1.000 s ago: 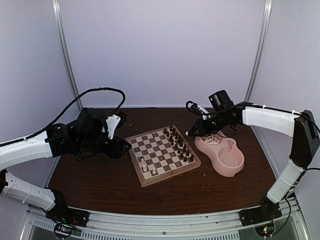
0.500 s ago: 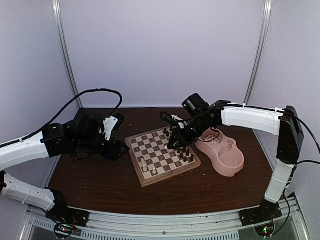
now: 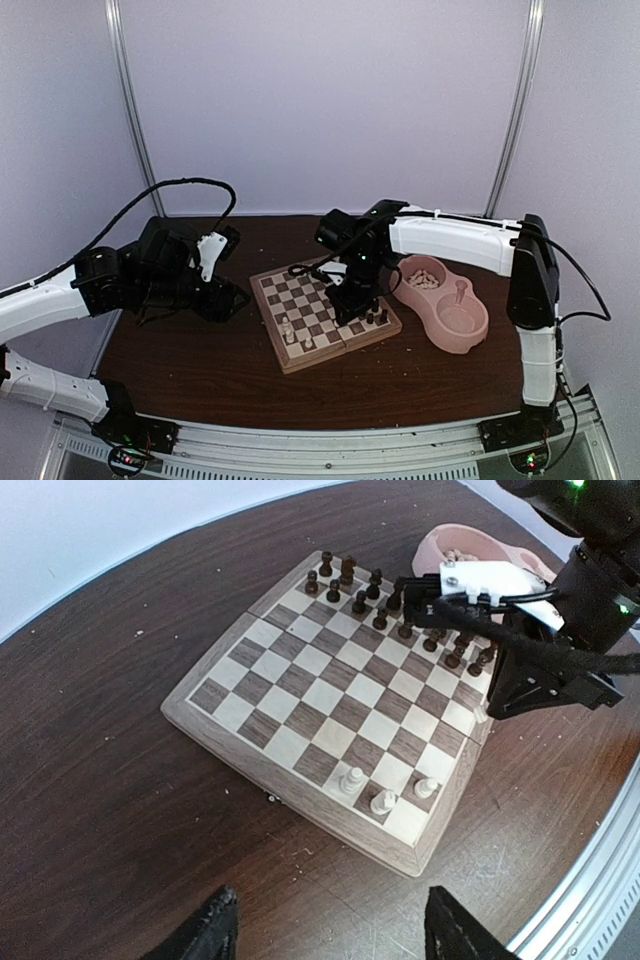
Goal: Set up the chess pieces on the board
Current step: Place the pawn on the chessboard.
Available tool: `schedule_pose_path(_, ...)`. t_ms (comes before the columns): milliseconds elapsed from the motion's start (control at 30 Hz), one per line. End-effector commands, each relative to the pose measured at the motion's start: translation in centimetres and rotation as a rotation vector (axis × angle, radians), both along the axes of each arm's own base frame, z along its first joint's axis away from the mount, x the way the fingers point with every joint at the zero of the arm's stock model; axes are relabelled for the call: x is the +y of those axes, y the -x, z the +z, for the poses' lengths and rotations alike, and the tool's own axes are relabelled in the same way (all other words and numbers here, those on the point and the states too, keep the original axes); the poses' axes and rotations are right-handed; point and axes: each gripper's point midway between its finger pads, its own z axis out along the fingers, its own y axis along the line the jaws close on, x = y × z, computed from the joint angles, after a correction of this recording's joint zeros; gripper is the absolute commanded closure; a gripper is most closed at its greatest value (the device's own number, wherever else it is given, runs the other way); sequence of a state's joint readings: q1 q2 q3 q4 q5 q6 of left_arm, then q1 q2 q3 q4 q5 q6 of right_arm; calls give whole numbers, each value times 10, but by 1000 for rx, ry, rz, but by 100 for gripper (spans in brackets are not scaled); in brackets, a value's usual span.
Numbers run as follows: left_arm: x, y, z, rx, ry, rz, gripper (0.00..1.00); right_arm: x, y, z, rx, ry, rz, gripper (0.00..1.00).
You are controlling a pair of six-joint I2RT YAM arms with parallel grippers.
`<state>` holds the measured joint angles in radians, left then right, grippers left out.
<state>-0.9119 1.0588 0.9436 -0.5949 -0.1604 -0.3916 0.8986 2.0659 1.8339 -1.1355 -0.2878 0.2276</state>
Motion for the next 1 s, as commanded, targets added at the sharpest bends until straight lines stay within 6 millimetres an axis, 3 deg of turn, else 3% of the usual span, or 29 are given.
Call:
schedule_pose_path(0,1,-1,5,-18,-9,0,36,-21,-2,-11,-37,176,29,95)
schedule_pose_path(500,3,0,1,-12,-15,4,36,-20,-15,-39,-51,277,47,93)
schedule_pose_path(867,2,-2,-1,-10,-21,7,36,-14,-18,-36,-65,246,45,71)
schedule_pose_path(967,2,-2,0,-11,-21,8,36,-12,-19,-31,-72,231,44,71)
